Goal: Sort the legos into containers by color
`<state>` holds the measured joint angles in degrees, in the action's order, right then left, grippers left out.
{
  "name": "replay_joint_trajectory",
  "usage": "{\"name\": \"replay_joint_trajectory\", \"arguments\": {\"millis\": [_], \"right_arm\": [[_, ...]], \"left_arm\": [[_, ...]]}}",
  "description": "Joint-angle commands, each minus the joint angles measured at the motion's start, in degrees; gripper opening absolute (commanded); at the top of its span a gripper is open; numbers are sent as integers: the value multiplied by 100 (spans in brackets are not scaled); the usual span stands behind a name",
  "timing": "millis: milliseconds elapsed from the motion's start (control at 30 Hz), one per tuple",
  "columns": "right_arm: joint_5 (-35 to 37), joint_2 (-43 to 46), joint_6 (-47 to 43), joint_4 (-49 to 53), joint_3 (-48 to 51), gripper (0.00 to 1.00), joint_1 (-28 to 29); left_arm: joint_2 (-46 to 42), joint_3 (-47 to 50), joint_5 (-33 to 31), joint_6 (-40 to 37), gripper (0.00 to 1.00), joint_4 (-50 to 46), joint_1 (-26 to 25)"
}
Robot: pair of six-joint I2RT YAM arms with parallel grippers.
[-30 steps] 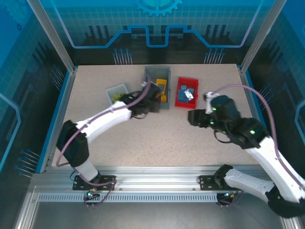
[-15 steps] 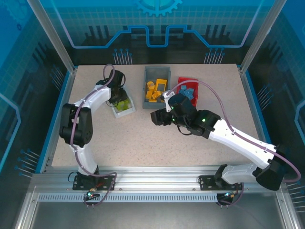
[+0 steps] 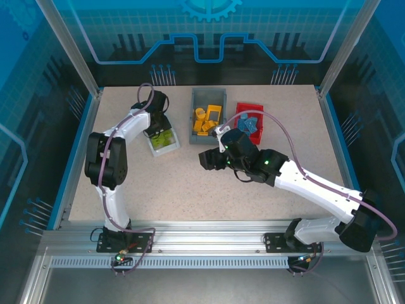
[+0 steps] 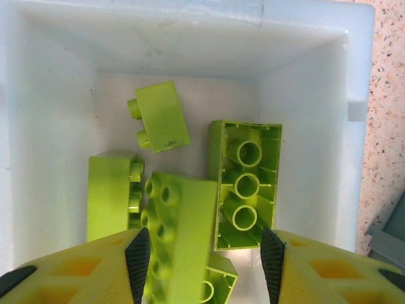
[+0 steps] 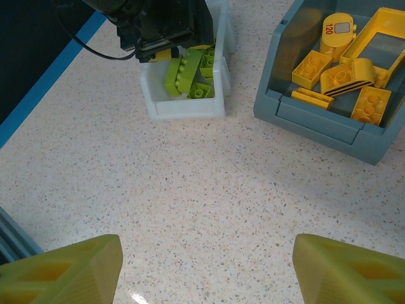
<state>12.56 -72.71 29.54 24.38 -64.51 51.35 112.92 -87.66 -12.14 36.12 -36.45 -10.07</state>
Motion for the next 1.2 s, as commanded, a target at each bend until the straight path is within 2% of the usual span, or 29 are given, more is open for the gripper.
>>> {"name": "replay_joint_trajectory", "arguments": {"millis": [0, 167, 233, 267, 300, 367, 400, 433, 500, 533, 567, 600, 633, 667, 733, 767, 833, 867, 933, 1000, 1167], "right_arm": [[26, 113, 44, -96, 61, 73, 66], [415, 284, 108, 18, 154, 75, -105], [763, 433, 344, 319, 229, 82, -453], [820, 570, 488, 445, 351, 95, -746], [821, 746, 585, 517, 517, 100, -1107], [1143, 1101, 775, 785, 845, 100, -1719], [1443, 1333, 806, 905, 1013, 100, -1977], [1715, 1517, 789, 962, 1139, 100, -2136], [2556, 1896, 833, 1123, 1362, 100, -2324], [3115, 1988, 1067, 1324, 1380, 100, -2316], [3660, 2031, 1289, 1384, 1578, 100, -2312], [3893, 2089, 913, 872, 1879, 100, -2342], [3761, 2173, 80, -169, 2351, 100, -2407], [3387, 2267, -890, -1238, 2883, 100, -2504], [3145, 2265, -1438, -2130, 3459, 100, -2680], [3021, 2142, -1587, -2405, 3608, 100, -2815], [2534, 1794, -1664, -2675, 3711, 100, -3140], [2168, 1584, -1648, -2521, 3560, 100, -3352], [2019, 1195, -1892, -2966, 3454, 100, -3435], [1855, 909, -2128, -3706, 3528, 100, -3525], [1408, -1, -2348, -4727, 3600, 100, -3930]], "left_arm": [[-314, -125, -107, 80, 53, -176, 35], [-1087, 198, -78, 105, 48, 52, 13], [-1581, 432, -69, 99, 49, 92, 14], [-1866, 618, -48, 85, 50, 124, 25], [-2173, 822, 11, 57, 52, 159, 51], [-2827, 1323, 266, -22, 60, 271, 169], [-3159, 1632, 469, -57, 74, 357, 284], [-3458, 1938, 693, -118, 97, 473, 396], [-4113, 2664, 1094, -345, 99, 824, 641], [-4340, 2932, 1076, -409, 99, 874, 710], [-4595, 3166, 907, -485, 99, 884, 758], [-4778, 3383, 566, -516, 99, 841, 772], [-4930, 3565, 227, -479, 99, 761, 769], [-5065, 3726, -508, -251, 99, 621, 763], [-5307, 4120, -1739, 145, 99, 561, 765], [-5463, 4426, -1894, -204, 99, 918, 769], [-5696, 5099, -1644, -1231, 99, 2177, 760], [-5758, 5370, -1690, -1368, 99, 2578, 741], [-5649, 5844, -1654, -1632, 99, 3604, 734], [-5291, 6011, -1695, -1930, 99, 4273, 725], [-3955, 5962, -1655, -2625, 99, 5513, 747]]}}
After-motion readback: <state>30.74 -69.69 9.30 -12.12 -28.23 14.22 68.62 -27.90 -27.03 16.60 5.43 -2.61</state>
